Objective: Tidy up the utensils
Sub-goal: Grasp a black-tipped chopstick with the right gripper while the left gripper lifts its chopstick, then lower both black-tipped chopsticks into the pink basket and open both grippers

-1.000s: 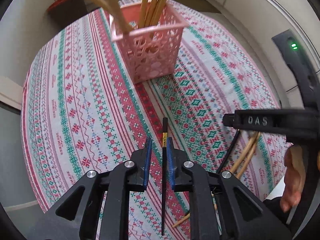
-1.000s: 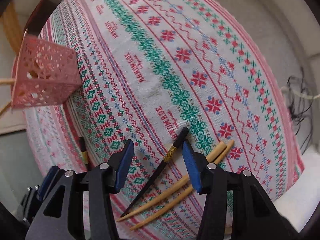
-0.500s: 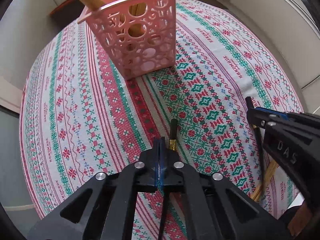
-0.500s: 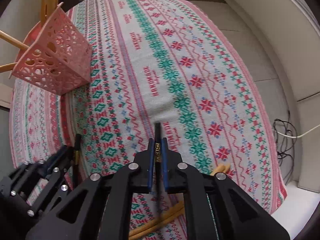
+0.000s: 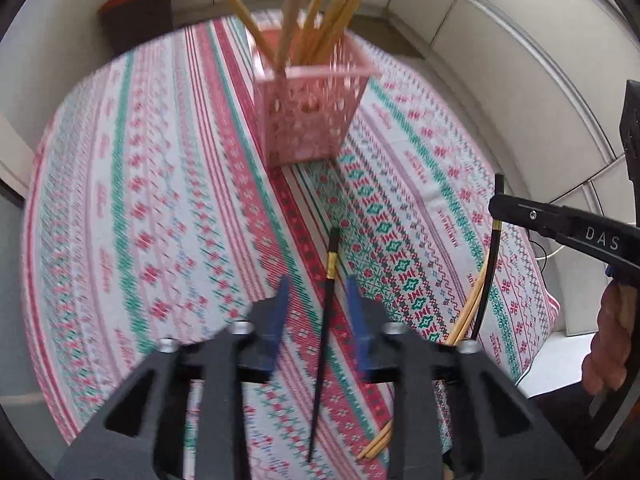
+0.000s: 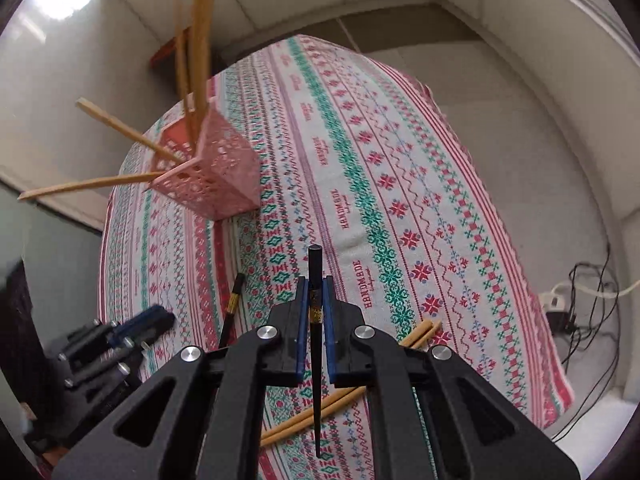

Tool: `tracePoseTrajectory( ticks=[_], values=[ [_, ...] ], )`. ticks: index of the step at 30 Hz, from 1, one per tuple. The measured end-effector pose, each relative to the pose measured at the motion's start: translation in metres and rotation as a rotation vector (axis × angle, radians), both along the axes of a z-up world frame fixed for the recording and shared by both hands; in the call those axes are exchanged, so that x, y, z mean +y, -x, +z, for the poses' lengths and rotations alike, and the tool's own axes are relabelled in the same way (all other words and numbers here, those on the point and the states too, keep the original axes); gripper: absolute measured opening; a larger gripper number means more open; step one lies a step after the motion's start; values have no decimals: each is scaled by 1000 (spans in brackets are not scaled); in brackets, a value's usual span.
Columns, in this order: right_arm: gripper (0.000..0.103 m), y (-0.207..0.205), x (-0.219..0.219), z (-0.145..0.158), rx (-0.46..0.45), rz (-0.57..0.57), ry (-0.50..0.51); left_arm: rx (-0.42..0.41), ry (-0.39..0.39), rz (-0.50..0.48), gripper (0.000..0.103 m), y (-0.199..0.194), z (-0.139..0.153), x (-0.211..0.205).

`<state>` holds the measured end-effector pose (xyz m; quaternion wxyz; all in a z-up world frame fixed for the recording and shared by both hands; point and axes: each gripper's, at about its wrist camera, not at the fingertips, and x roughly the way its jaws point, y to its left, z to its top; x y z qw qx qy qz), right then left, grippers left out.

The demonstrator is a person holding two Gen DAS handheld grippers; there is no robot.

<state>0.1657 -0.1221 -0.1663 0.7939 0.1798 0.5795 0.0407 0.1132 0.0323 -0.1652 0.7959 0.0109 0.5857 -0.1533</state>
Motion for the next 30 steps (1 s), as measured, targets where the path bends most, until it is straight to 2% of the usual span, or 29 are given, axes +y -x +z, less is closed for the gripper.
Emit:
tracePoseTrajectory(
  ticks=[4, 9, 10, 11, 12, 13, 15, 17, 19, 23, 27, 30],
  values=[
    [7, -11, 0, -29, 113, -20, 23, 50, -70, 0, 37, -7, -25, -20],
    [7, -22, 1, -45, 136, -29, 52, 103, -115, 11, 40, -27, -47, -34],
    [7, -25, 3, -48, 141, -29, 57, 73, -138, 0, 40, -27, -48, -40],
    [7, -25, 4, -48, 138, -26, 66, 58, -180, -7, 37, -27, -50, -45],
    [7, -25, 7, -47, 126, -19, 77, 42, -200, -8, 29, -28, -51, -49],
    [7, -24, 10, -44, 102, -12, 96, 28, -197, -13, 6, -27, -51, -50],
    [7, -18, 17, -32, 51, 7, 131, 7, -187, -5, 6, -26, -51, -48],
    [7, -8, 21, -12, -13, 22, 149, -48, -173, 4, 6, -20, -43, -38],
    [7, 4, 21, 11, -79, 36, 157, -103, -132, 12, 6, -6, -21, -22],
    [7, 26, 13, 55, -172, 59, 131, -241, -37, 18, 6, 35, 48, 11],
    [7, 53, 6, 104, -276, 90, 102, -369, 48, 59, 6, 63, 106, 24],
    [7, 61, 10, 128, -317, 98, 81, -456, 72, 89, 6, 83, 144, 28]
  ],
)
